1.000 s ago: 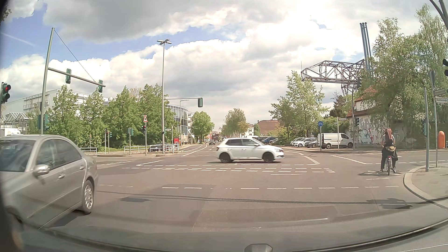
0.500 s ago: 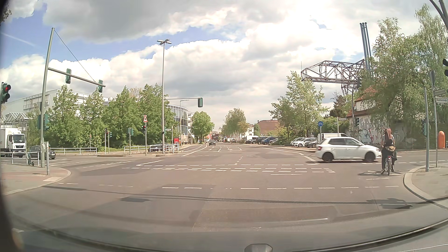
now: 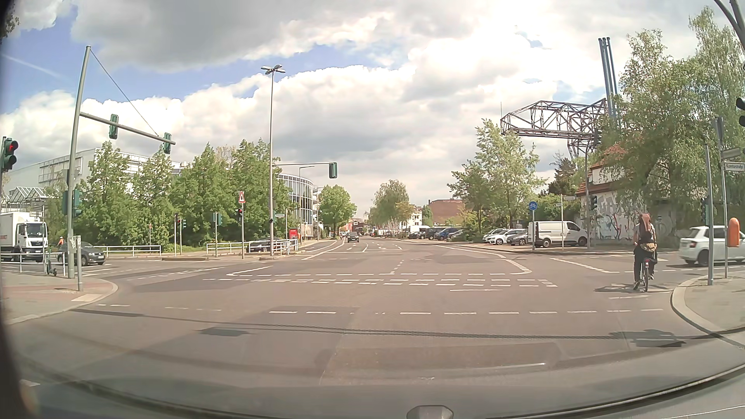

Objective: Follow the waypoints while adhering to traffic rules and regulations

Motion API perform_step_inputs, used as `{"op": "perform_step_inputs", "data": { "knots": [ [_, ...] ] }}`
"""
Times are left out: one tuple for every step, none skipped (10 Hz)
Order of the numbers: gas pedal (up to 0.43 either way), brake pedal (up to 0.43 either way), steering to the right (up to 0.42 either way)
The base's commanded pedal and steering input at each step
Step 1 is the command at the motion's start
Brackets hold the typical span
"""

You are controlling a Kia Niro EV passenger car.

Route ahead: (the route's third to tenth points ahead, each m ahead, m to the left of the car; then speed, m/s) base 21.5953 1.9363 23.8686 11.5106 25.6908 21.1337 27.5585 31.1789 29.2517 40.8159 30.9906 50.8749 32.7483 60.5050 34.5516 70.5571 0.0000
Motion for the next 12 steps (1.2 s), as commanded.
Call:
{"op": "perform_step_inputs", "data": {
  "knots": [
    [0.000, 0.348, -0.005],
    [0.000, 0.348, -0.005],
    [0.000, 0.348, -0.005],
    [0.000, 0.348, -0.005],
    [0.000, 0.348, -0.005],
    [0.000, 0.348, -0.005],
    [0.000, 0.354, -0.005],
    [0.000, 0.348, -0.005],
    [0.000, 0.354, -0.005],
    [0.000, 0.354, -0.005],
    [0.000, 0.348, -0.005],
    [0.000, 0.348, -0.005]
  ]
}}
